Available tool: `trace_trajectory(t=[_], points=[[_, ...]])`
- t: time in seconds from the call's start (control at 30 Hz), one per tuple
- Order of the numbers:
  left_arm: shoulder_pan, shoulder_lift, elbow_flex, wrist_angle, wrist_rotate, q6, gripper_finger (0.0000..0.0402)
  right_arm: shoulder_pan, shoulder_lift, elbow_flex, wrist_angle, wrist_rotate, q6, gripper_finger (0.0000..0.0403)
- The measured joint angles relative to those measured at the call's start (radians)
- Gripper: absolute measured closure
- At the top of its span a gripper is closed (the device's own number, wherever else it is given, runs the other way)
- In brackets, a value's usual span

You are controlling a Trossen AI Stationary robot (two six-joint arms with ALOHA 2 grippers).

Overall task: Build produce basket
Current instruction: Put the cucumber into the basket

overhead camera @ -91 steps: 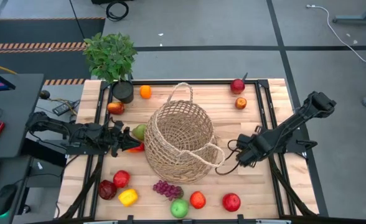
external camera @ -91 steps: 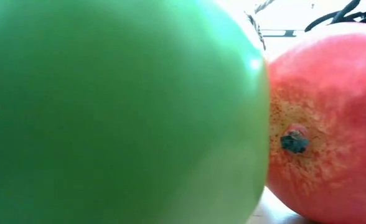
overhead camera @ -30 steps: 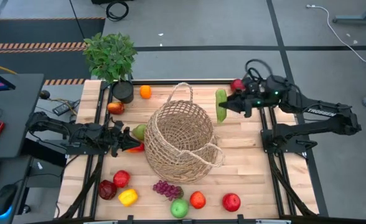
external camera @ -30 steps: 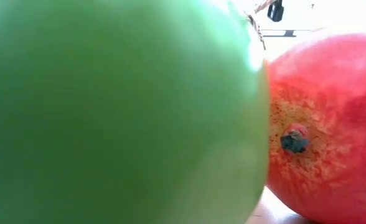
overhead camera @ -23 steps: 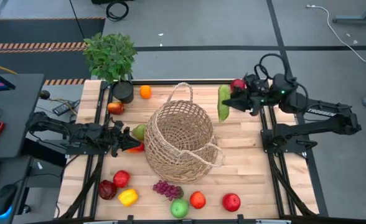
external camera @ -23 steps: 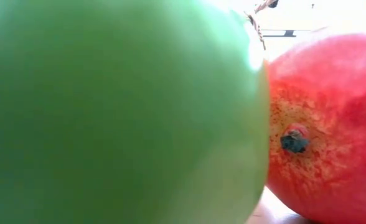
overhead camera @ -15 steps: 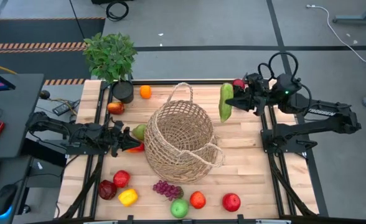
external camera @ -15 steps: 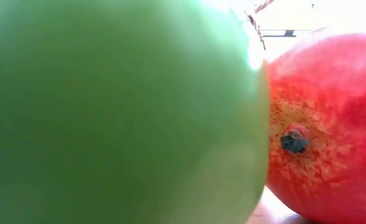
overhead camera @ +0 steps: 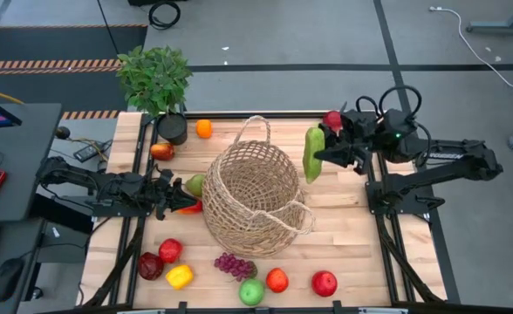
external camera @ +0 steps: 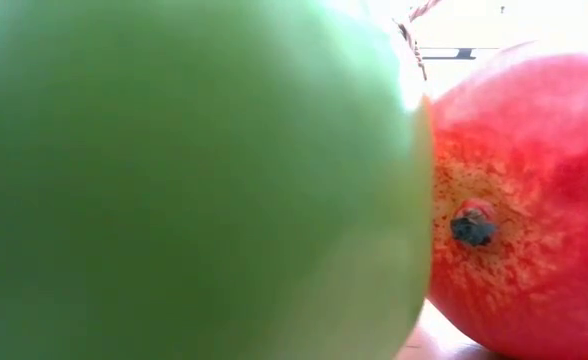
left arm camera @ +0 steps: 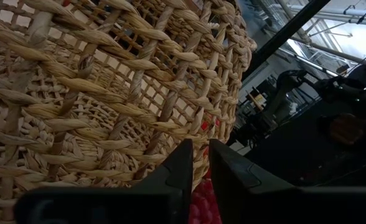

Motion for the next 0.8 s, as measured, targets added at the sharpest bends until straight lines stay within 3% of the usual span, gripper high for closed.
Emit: trace_trajectory(t=[0.23, 0.57, 0.8], points=[[0.0, 0.0, 0.0, 0.0, 0.0, 0.001, 0.034, 0.047, 0.052, 0.048, 0.018, 0.032, -0.075, 0.0233], [0.0, 0.0, 0.0, 0.0, 0.0, 0.001, 0.0343, 0.058, 0.24, 0.328, -0.36, 0.036, -0.303, 0.0233], [0.0, 0.0, 0.0, 0.0, 0.0, 0.0, 0.0339, 0.037, 0.383, 0.409, -0.347, 0.036, -0.389, 0.0233]])
